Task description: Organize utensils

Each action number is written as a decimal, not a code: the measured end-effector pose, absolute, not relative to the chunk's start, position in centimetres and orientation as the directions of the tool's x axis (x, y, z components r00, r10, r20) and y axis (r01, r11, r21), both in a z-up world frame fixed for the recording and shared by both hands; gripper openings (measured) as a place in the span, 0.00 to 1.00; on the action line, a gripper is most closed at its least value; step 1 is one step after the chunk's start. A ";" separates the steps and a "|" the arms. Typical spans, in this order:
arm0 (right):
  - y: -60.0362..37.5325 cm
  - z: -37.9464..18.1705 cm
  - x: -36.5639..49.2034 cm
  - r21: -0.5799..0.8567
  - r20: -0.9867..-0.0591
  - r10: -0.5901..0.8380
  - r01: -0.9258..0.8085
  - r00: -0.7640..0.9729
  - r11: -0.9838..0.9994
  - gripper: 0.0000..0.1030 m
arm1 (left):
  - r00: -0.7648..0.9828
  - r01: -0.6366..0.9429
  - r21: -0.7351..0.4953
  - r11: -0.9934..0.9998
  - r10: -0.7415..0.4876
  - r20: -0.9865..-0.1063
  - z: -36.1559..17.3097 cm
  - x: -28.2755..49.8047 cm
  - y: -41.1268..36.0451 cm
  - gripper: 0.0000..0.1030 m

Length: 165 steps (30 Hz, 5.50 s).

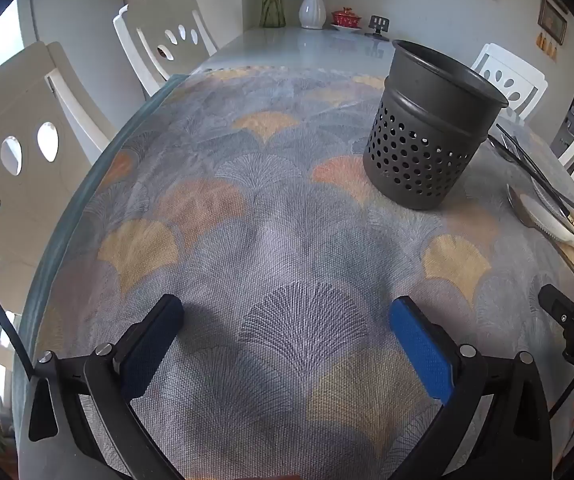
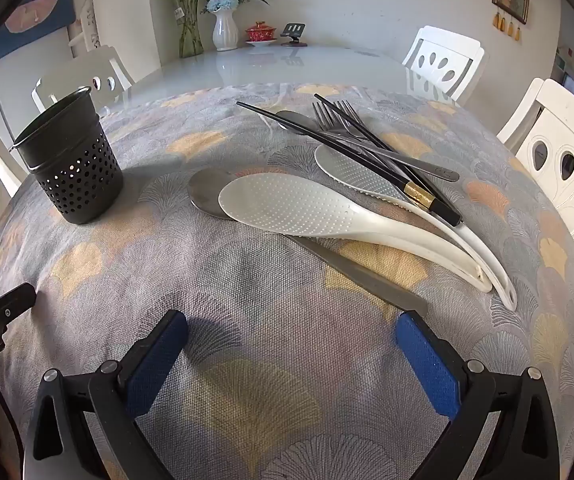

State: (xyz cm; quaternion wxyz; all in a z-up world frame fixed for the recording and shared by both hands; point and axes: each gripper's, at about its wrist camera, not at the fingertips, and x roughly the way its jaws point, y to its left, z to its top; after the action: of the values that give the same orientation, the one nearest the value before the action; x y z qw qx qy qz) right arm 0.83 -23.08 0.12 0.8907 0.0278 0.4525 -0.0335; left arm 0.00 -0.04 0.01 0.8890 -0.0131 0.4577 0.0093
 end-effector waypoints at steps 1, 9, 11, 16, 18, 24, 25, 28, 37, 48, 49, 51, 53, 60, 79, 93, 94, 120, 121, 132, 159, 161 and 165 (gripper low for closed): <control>-23.1 0.1 0.8 0.022 -0.807 -0.033 0.085 0.590 0.996 1.00 | 0.582 -0.028 -0.025 0.999 -0.004 -0.813 0.0 0.0 0.0 1.00; -23.1 0.1 0.8 0.021 -0.808 -0.033 0.084 0.589 0.996 1.00 | 0.578 -0.029 -0.018 0.999 0.002 -0.816 0.0 0.0 0.0 1.00; -23.1 0.1 0.8 0.020 -0.808 -0.033 0.084 0.588 0.996 1.00 | 0.568 -0.028 -0.011 1.000 0.007 -0.823 0.0 0.1 -0.1 1.00; -23.2 0.5 0.5 0.033 -0.885 0.008 0.044 0.465 0.998 1.00 | 0.479 0.019 -0.006 1.000 -0.014 -0.878 0.2 0.1 -0.1 1.00; -23.4 0.4 -0.2 0.047 -0.912 0.007 0.089 0.410 0.995 1.00 | 0.422 0.030 -0.010 1.000 -0.022 -0.906 0.3 -0.2 -0.4 1.00; -22.1 0.7 -1.3 0.034 -0.971 0.005 0.118 0.237 0.992 1.00 | 0.388 0.021 -0.043 0.999 -0.048 -0.921 4.0 -2.6 0.0 1.00; -21.9 1.2 -1.8 0.038 -0.971 0.010 0.114 0.238 0.993 1.00 | 0.404 0.021 -0.042 0.999 -0.047 -0.913 5.2 -2.7 0.2 1.00; -21.2 4.5 -3.6 0.028 -0.941 -0.011 0.111 0.339 0.993 1.00 | 0.482 0.011 -0.051 0.999 -0.050 -0.875 9.5 -4.2 0.6 0.99; -18.8 18.5 -10.2 -0.054 -0.687 -0.145 0.150 0.712 0.987 1.00 | 0.764 0.020 -0.059 0.998 -0.053 -0.643 20.6 -8.5 -0.4 1.00; -19.3 21.0 -12.6 0.023 -0.656 -0.098 0.149 0.748 0.988 1.00 | 0.779 0.065 -0.086 0.994 -0.104 -0.618 21.2 -9.4 -0.5 1.00; -19.3 21.0 -12.6 0.018 -0.656 -0.101 0.149 0.748 0.989 1.00 | 0.776 0.068 -0.093 0.993 -0.111 -0.620 20.9 -9.4 -0.3 1.00; -19.3 21.0 -12.5 0.008 -0.663 -0.105 0.148 0.741 0.989 1.00 | 0.775 0.066 -0.089 0.994 -0.107 -0.622 20.9 -9.6 -0.5 1.00; -19.4 20.8 -12.3 0.003 -0.674 -0.112 0.155 0.730 0.988 1.00 | 0.776 0.062 -0.083 0.995 -0.100 -0.623 21.0 -9.6 -0.6 1.00; -19.6 19.9 -11.7 0.006 -0.705 -0.106 0.155 0.701 0.988 1.00 | 0.742 0.087 -0.103 0.991 -0.133 -0.658 20.5 -9.4 -1.3 1.00; -20.0 19.5 -10.6 0.050 -0.736 -0.071 0.158 0.673 0.986 1.00 | 0.736 0.070 -0.091 0.993 -0.113 -0.667 21.1 -9.3 -0.7 1.00; -19.7 20.2 -10.8 0.066 -0.726 -0.042 0.131 0.687 0.989 1.00 | 0.747 0.069 -0.072 0.995 -0.099 -0.658 21.4 -9.4 -0.9 1.00; -19.6 20.3 -10.9 0.065 -0.724 -0.042 0.130 0.689 0.989 1.00 | 0.748 0.068 -0.071 0.995 -0.097 -0.656 21.5 -9.4 -0.7 1.00; -20.4 21.8 -13.0 0.032 -0.671 -0.022 0.058 0.742 0.998 1.00 | 0.770 0.070 -0.110 0.991 -0.124 -0.626 21.7 -8.8 -0.8 1.00; -20.4 21.9 -13.0 0.025 -0.667 -0.022 0.052 0.744 0.998 1.00 | 0.768 0.065 -0.106 0.992 -0.118 -0.629 21.5 -8.6 -0.9 1.00; -22.2 21.4 -10.6 -0.028 -0.657 -0.018 0.000 0.753 1.000 1.00 | 0.754 0.048 -0.095 0.994 -0.098 -0.649 19.1 -7.3 -2.7 1.00; -27.3 13.3 0.2 -0.082 -0.793 -0.007 -0.095 0.609 0.992 1.00 | 0.642 -0.036 -0.015 0.999 0.012 -0.767 4.6 4.0 -6.0 0.99; -27.8 13.2 0.6 -0.076 -0.796 -0.001 -0.098 0.605 0.992 1.00 | 0.642 -0.044 -0.026 0.999 0.008 -0.767 4.2 4.4 -6.2 0.99; -28.5 13.2 1.0 -0.087 -0.797 -0.014 -0.091 0.604 0.992 1.00 | 0.659 -0.072 -0.041 0.997 0.017 -0.752 4.2 5.0 -6.6 0.99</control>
State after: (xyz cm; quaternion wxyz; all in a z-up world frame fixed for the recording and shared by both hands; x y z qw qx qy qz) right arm 1.00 -28.53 13.17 0.8936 -0.0592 0.4443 0.0215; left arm 5.02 -6.60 4.16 0.9102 -0.0336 0.4121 0.0244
